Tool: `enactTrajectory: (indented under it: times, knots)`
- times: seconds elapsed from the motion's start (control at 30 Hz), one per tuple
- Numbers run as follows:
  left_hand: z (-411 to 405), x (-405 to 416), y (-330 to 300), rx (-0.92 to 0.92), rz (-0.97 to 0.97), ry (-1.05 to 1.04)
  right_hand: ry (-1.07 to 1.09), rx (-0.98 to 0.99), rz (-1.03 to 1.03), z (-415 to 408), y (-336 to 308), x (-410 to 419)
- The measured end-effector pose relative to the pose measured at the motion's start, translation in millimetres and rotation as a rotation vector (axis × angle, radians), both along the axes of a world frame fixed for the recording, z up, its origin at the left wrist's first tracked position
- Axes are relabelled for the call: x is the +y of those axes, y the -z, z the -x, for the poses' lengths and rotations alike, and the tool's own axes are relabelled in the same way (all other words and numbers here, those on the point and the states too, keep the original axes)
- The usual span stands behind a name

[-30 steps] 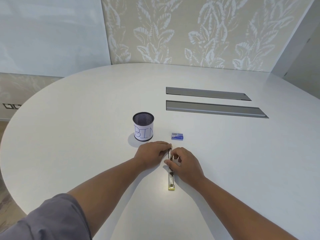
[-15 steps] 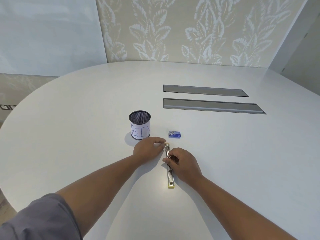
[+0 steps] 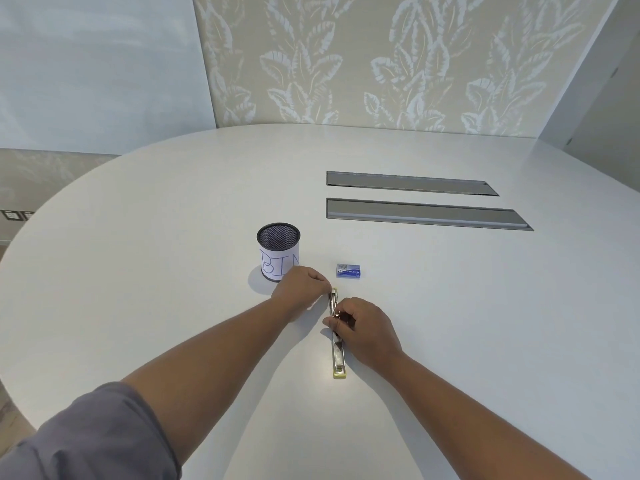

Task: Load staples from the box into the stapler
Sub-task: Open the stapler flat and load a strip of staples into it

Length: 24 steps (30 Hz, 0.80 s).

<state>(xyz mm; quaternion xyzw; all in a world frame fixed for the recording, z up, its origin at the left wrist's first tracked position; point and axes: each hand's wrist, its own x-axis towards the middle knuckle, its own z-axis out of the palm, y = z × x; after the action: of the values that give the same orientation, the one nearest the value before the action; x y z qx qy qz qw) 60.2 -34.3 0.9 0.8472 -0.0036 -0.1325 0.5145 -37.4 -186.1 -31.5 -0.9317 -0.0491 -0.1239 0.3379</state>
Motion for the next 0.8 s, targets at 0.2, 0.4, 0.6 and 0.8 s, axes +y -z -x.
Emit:
enactTrajectory:
  times: [0.2, 0.4, 0.6, 0.8]
  knots:
    - [0, -3, -5, 0.038, -0.02, -0.03, 0.0, -0.008, 0.004, -2, 0, 0]
    - [4, -10, -11, 0.061, -0.052, -0.059, 0.0, 0.004, -0.002, -3, 1, 0]
    - [-1, -14, -20, 0.139, -0.056, -0.026, 0.002, 0.011, -0.004, -2, 2, -1]
    - [-4, -18, -26, 0.193, -0.096, 0.001, 0.01, 0.015, -0.004, -4, 2, -1]
